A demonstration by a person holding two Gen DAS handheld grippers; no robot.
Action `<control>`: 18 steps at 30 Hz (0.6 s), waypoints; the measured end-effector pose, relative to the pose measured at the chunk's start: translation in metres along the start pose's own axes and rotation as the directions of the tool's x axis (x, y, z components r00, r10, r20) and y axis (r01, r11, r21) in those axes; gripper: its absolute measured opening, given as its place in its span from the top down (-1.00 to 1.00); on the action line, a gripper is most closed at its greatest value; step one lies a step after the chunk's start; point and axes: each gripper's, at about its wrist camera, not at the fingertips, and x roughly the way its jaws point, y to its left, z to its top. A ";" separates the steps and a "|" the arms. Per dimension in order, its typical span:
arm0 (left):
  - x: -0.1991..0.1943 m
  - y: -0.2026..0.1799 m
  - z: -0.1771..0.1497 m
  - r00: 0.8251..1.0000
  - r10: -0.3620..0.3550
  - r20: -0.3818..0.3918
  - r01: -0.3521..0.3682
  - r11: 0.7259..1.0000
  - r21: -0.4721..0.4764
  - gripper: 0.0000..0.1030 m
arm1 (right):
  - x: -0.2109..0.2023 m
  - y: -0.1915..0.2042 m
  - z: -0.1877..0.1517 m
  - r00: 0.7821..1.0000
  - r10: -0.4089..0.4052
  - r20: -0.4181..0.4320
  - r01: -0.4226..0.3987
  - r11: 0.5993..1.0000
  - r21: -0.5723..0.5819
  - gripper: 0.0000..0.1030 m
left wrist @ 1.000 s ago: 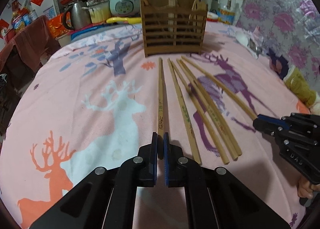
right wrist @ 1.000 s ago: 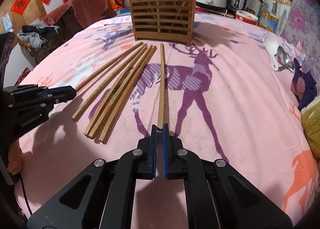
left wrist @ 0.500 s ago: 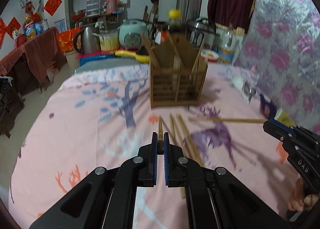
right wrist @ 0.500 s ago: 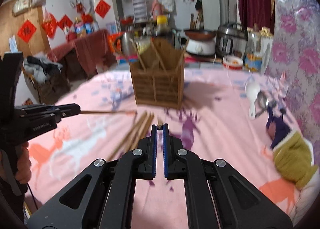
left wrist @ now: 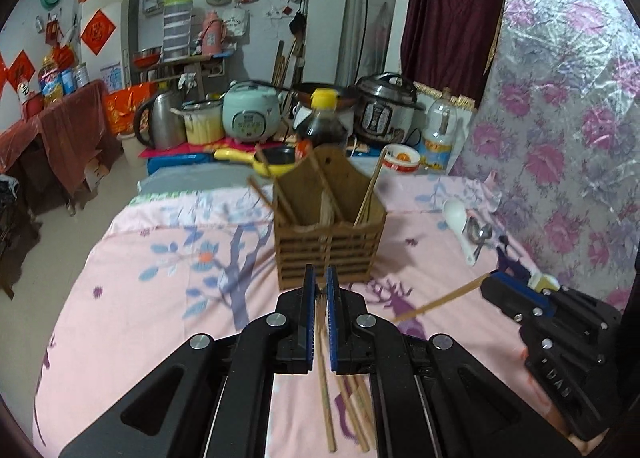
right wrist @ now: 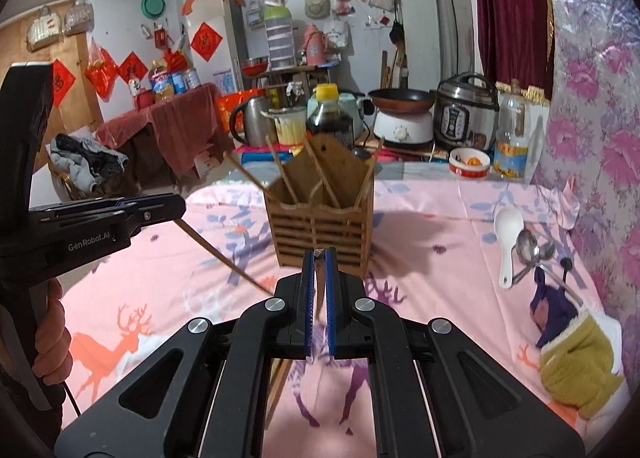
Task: Organize utensils
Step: 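Lift both chopsticks over the wooden holder and lower them into it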
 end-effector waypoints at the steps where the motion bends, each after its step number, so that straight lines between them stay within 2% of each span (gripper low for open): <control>1: -0.001 -0.003 0.007 1.000 -0.002 0.006 0.002 1.000 0.008 0.89 | -0.001 0.000 0.004 1.000 0.000 0.008 0.000 1.000 -0.003 0.88; 7: 0.005 -0.012 0.026 1.000 -0.019 0.007 0.019 0.999 0.034 0.89 | -0.004 0.000 0.022 0.999 0.000 0.044 0.000 1.000 -0.012 0.88; 11: 0.005 -0.010 0.043 0.999 -0.029 0.033 0.029 0.999 0.014 0.89 | -0.005 -0.004 0.038 0.997 0.009 0.083 -0.009 1.000 0.003 0.88; 15: -0.004 -0.006 0.063 0.994 -0.004 0.109 0.005 1.000 -0.003 0.89 | -0.006 -0.008 0.058 0.989 0.005 0.151 -0.010 0.999 0.035 0.88; 18: -0.014 0.000 0.078 0.984 0.014 0.179 -0.009 0.999 -0.031 0.89 | -0.007 -0.012 0.077 0.974 -0.005 0.225 -0.011 0.997 0.071 0.88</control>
